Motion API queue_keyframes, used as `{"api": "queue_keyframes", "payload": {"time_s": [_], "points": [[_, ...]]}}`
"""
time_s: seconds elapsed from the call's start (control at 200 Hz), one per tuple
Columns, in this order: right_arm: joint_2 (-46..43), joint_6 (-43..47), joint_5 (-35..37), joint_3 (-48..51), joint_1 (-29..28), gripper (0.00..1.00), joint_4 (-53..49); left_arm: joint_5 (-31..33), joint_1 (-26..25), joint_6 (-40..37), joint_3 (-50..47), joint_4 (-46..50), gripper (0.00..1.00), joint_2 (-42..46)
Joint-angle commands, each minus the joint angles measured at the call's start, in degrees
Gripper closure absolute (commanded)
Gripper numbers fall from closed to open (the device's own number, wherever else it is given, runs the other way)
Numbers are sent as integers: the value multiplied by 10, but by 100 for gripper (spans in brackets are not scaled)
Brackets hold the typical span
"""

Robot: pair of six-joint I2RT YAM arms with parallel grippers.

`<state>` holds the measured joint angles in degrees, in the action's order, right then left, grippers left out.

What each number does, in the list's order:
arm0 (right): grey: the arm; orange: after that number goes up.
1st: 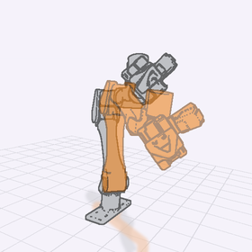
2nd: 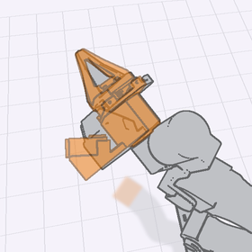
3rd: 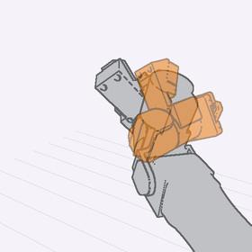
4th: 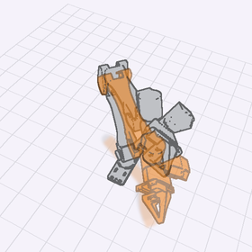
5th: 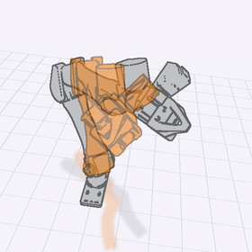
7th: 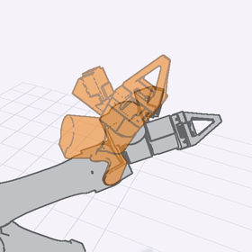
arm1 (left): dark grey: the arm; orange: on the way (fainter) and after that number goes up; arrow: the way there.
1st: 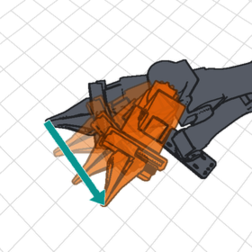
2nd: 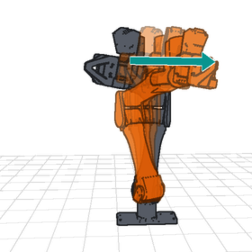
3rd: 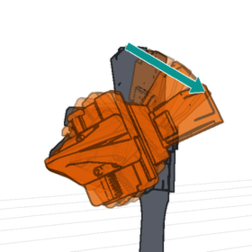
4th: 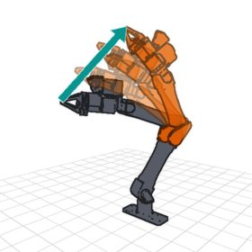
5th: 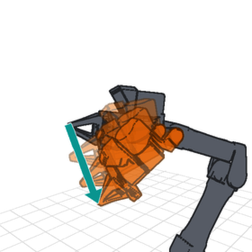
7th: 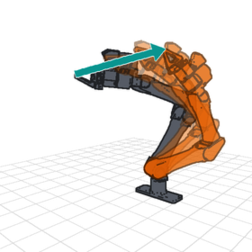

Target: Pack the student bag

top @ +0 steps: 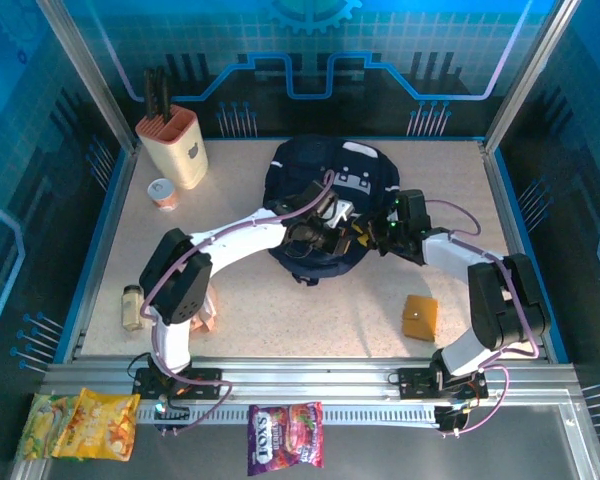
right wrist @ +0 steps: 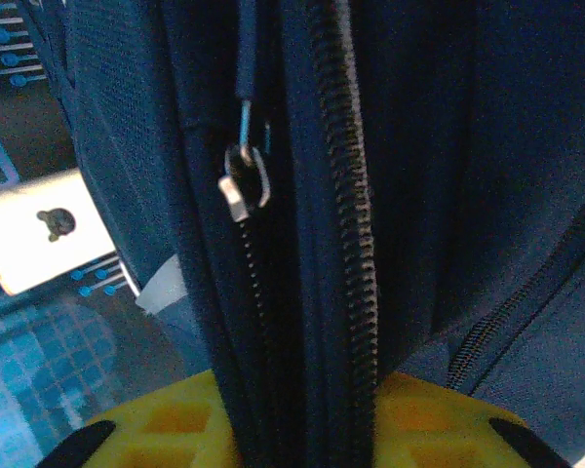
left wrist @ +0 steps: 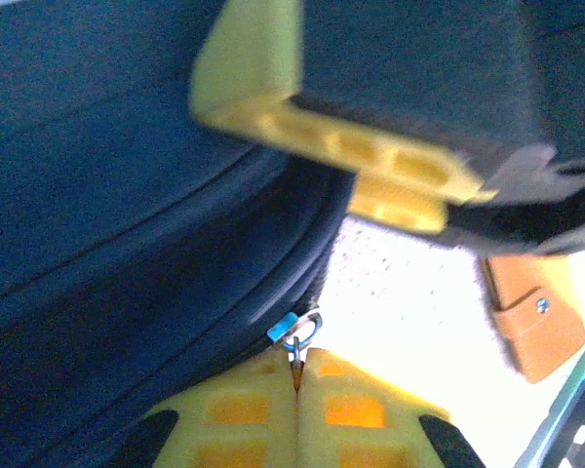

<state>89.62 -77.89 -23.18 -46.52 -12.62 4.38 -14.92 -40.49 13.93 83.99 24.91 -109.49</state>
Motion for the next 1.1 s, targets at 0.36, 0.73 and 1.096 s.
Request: {"api": "queue_keyframes", "payload": {"time_s": [0.36,0.73,1.096], "points": [[-39,109,68,-31,103,82,-78,70,121,-136,-49,137,100,71],[-87,108,21,-19,120,47,-103,20,98,-124,18,77,100,59],[-222,-15,155,33,3,25,-208,13,51,-122,48,76,100,44]]}}
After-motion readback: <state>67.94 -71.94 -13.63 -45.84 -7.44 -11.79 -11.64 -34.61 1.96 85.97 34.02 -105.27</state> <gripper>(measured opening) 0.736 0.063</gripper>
